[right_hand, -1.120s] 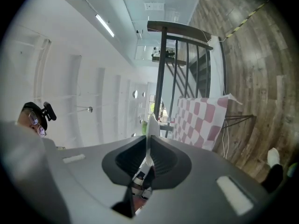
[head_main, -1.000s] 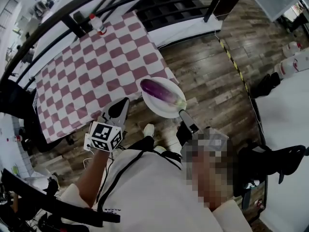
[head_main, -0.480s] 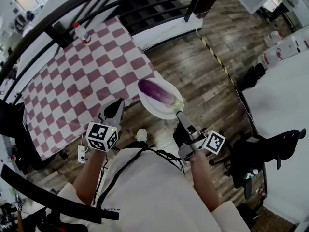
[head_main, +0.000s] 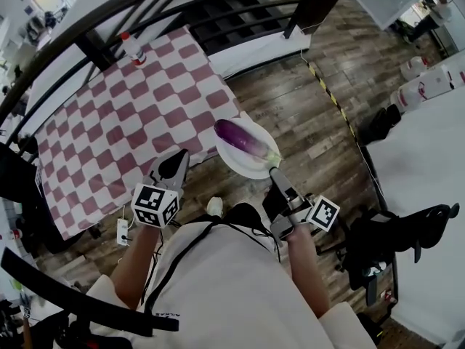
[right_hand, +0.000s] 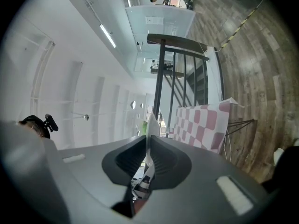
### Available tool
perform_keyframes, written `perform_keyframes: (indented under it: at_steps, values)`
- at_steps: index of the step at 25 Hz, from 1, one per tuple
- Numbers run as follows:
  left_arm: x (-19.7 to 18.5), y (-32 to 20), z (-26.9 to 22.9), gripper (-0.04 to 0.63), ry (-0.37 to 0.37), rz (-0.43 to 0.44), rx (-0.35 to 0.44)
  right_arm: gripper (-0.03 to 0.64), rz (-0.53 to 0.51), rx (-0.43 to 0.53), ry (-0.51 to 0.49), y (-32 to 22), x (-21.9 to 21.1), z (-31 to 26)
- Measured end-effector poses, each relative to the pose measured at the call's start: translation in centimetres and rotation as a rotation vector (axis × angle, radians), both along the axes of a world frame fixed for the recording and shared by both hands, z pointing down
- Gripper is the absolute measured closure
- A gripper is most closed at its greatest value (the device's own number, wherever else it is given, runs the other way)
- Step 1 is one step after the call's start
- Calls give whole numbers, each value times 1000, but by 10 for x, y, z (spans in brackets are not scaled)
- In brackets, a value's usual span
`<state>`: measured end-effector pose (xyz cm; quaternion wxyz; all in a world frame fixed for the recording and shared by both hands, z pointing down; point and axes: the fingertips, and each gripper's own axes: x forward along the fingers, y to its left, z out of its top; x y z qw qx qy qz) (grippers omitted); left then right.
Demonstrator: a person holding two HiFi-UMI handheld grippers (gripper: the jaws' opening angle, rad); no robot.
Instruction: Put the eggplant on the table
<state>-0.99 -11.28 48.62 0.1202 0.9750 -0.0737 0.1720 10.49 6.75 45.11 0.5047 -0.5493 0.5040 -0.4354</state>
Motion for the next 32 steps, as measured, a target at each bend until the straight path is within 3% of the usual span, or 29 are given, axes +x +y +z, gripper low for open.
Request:
perform_keyframes:
  at_steps: [14, 32]
  values:
    - [-7, -44, 0, 595, -1, -146, -6, 580, -130, 6, -2, -69, 33, 10]
    - [44, -94, 4, 595, -26, -366, -4, 580, -473, 54, 61, -169, 102, 38]
